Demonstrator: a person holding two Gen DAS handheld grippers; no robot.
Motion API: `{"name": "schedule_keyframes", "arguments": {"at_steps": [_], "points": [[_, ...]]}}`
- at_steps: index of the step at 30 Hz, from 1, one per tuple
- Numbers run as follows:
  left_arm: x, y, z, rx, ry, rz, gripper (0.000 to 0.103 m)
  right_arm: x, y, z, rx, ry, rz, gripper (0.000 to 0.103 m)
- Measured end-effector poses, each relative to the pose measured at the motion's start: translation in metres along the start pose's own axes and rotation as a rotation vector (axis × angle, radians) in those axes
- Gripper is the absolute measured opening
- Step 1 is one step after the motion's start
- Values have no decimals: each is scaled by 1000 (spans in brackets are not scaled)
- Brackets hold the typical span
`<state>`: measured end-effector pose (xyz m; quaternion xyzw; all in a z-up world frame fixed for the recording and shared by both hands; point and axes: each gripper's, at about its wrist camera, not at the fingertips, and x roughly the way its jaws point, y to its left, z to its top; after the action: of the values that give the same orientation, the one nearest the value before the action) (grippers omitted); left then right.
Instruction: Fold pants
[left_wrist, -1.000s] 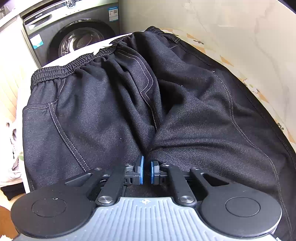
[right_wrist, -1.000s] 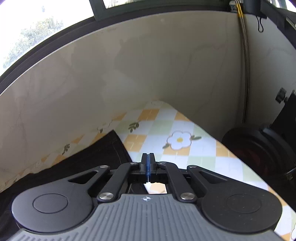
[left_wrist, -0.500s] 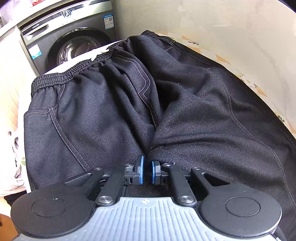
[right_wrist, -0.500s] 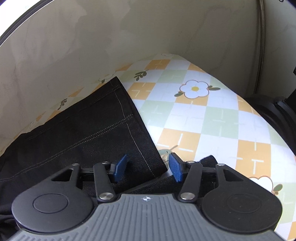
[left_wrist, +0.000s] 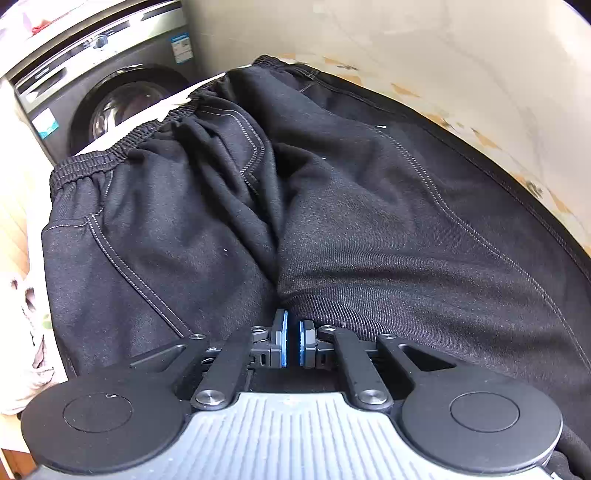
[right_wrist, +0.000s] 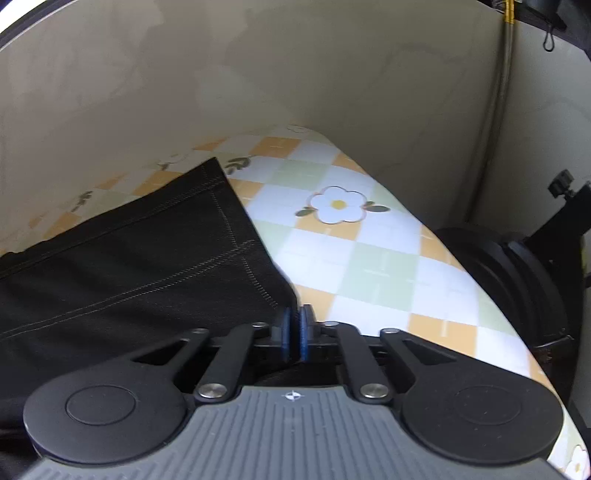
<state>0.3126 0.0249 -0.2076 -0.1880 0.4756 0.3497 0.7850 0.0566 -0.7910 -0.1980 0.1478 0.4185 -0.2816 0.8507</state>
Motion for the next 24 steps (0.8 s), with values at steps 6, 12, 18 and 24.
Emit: {"name": "schedule_keyframes", "arguments": {"at_steps": [6,12,18,24], "points": [[-3,-7,-8,63,56,-26,6,-2,-14,2,1,10,-21,2],[-7,-1,-16,54,111,-46,5,-4,-13,9,15,66,-4,9],[-45,-14,-6,87,-65,-97,6,-13,1,50,-55,-70,156,25],[-48,-63,6,129,-158,-223,17,36,45,90,-223,-141,218,44]]}}
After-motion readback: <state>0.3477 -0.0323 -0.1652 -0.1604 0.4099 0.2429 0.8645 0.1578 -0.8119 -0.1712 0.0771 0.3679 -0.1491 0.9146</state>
